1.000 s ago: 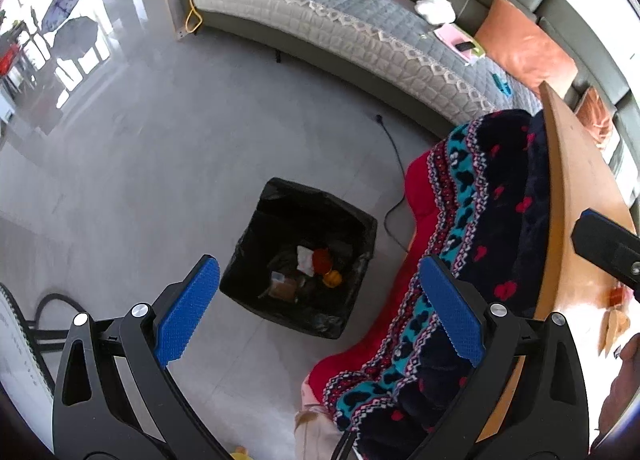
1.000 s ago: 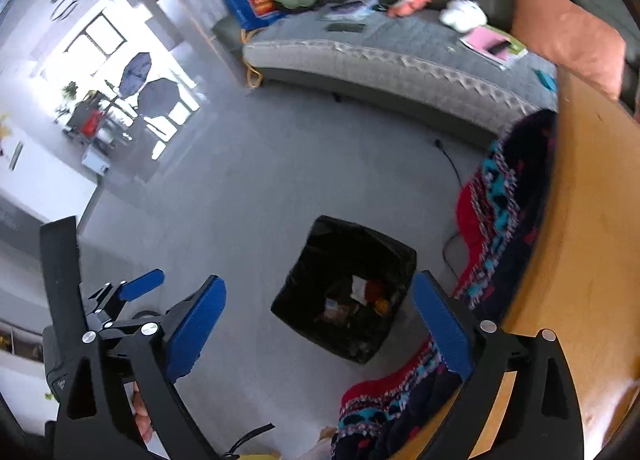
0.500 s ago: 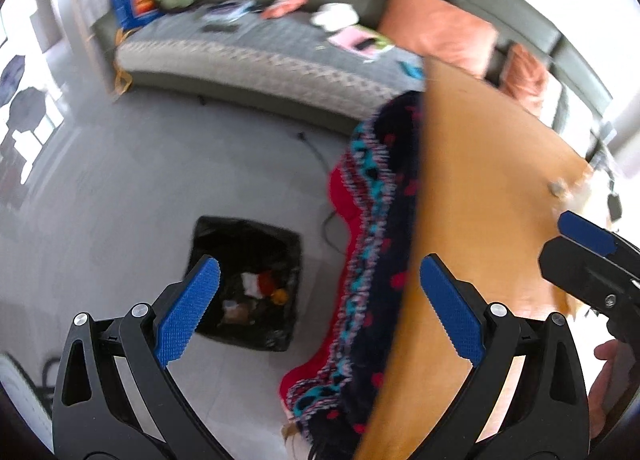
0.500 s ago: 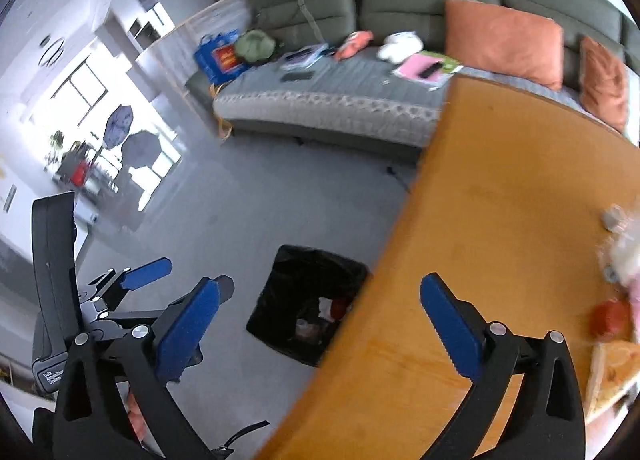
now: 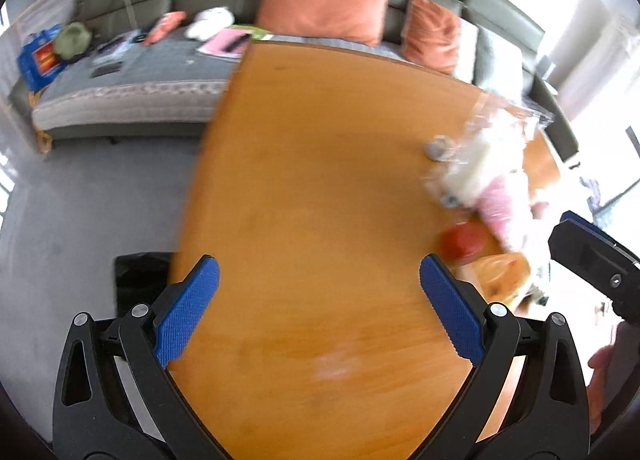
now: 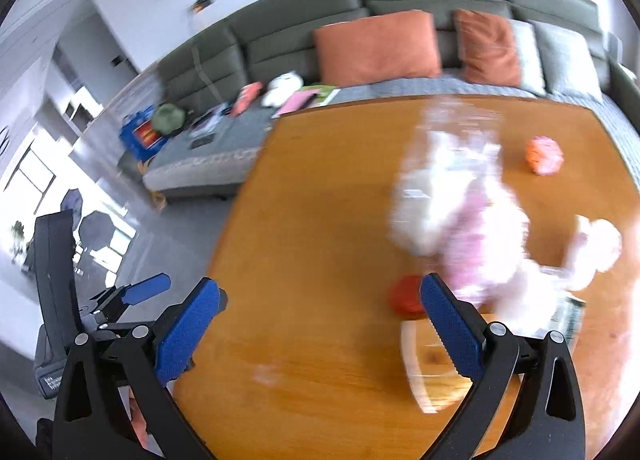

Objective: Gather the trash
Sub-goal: 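Grasp the clear bag of white items with the left gripper while the right grasps the pink bag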

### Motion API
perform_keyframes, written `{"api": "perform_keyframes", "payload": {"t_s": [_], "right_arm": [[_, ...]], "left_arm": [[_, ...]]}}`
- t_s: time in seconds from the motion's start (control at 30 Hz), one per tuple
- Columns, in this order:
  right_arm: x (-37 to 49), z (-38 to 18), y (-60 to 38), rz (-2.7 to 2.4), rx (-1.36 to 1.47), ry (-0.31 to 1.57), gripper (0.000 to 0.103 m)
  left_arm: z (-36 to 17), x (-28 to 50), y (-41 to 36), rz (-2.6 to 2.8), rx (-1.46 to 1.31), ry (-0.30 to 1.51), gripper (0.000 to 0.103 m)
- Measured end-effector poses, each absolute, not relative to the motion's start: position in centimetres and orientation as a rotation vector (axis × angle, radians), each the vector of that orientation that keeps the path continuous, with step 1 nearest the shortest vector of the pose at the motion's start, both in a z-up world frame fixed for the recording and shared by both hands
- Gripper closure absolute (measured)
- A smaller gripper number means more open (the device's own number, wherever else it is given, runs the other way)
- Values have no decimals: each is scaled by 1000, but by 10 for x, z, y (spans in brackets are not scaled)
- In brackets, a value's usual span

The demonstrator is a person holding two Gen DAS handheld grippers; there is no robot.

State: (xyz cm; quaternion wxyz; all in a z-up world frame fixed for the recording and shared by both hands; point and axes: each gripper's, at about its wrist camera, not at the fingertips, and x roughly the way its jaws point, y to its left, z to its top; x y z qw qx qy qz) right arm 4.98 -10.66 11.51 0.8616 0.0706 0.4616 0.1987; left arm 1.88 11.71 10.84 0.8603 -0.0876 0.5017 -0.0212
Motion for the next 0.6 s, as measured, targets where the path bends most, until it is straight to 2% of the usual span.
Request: {"api": "perform_keyframes", "payload": {"t_s": [0.37,0.47,0.6], "right_arm": [[77,101,-201,298,180,969,3],[83,97,-216,283,194,976,7],[93,92,-232,271,224,993,8]], "left_arm": [[104,76,16,-145,-89,1081,6],[102,95,0,-179,-80,1079,6],[93,125,-18,-196,-45,1100,6]]}}
